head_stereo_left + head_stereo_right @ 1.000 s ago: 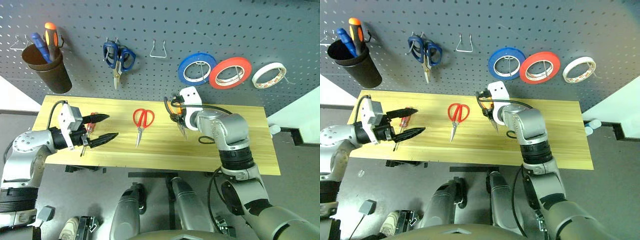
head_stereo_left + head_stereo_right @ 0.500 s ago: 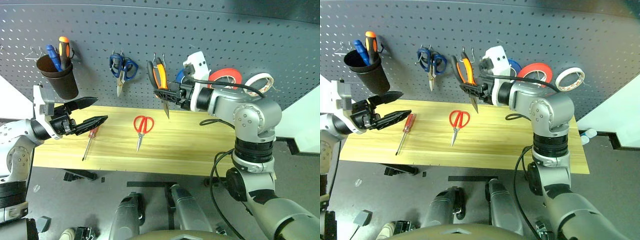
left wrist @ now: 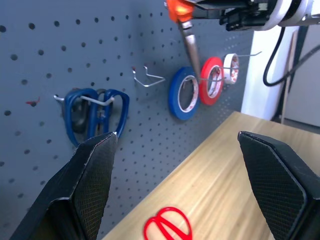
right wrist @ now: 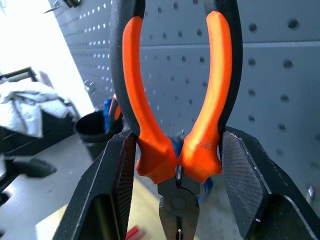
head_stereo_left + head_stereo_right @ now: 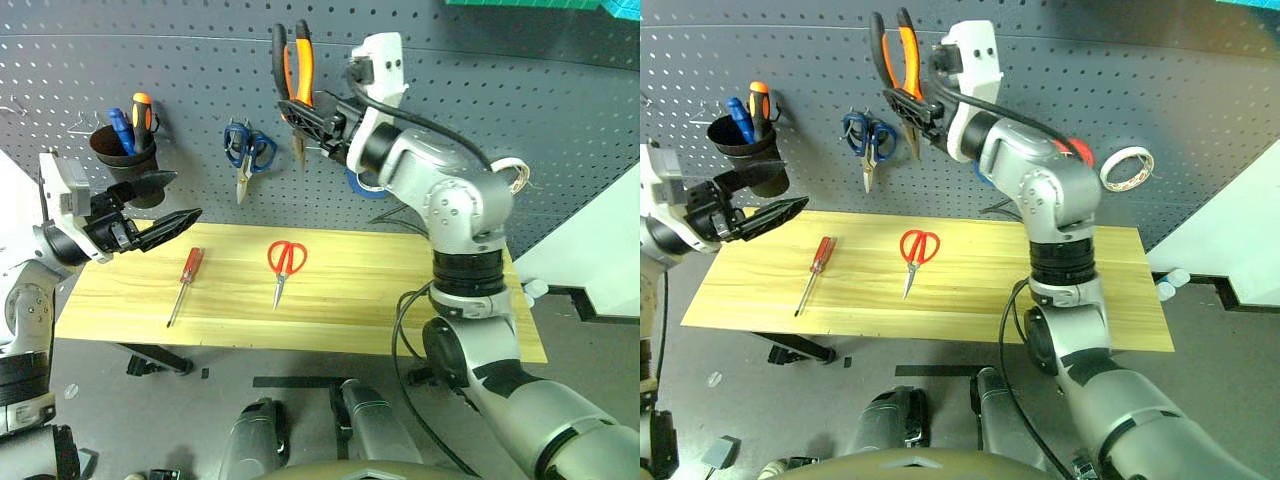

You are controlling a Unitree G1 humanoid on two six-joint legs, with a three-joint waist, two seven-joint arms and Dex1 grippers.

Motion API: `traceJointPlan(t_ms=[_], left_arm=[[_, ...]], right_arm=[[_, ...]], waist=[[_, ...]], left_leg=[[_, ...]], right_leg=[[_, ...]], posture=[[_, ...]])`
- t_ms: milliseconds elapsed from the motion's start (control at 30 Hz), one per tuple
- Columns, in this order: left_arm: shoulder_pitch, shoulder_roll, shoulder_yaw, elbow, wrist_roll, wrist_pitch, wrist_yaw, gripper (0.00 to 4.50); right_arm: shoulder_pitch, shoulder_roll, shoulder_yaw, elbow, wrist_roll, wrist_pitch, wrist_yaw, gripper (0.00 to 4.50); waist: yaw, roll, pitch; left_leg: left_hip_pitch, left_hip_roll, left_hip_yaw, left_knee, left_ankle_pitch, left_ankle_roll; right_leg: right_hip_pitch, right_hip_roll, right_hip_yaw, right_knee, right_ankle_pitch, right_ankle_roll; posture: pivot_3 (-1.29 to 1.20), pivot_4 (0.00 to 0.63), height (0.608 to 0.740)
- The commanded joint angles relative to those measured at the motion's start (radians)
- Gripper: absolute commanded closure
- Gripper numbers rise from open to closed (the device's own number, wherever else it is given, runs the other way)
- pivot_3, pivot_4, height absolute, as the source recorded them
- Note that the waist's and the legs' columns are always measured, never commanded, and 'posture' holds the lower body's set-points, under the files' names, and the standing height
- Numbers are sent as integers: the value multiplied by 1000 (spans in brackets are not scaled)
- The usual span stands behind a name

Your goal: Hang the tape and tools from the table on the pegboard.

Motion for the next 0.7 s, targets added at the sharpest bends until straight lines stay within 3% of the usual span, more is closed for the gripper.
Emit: traceJointPlan(t_ms=[33, 700], left_arm=[[-23, -3, 5, 3, 18, -41, 14, 432], [-17, -21, -43, 10, 70, -85, 37, 432]], right_arm=[[-88, 19, 8, 86, -80, -177, -68, 2331], [-155, 93, 24, 482, -248, -576, -244, 2331]], waist=[[1, 0, -1], [1, -1, -26]], left_leg=[[0, 0, 0, 0, 0, 0], [1, 1, 0, 0, 1, -2]], right_leg=[[0, 0, 0, 0, 0, 0], [0, 0, 1, 2, 1, -1]], posture=[[-4, 74, 734], [17, 65, 734]])
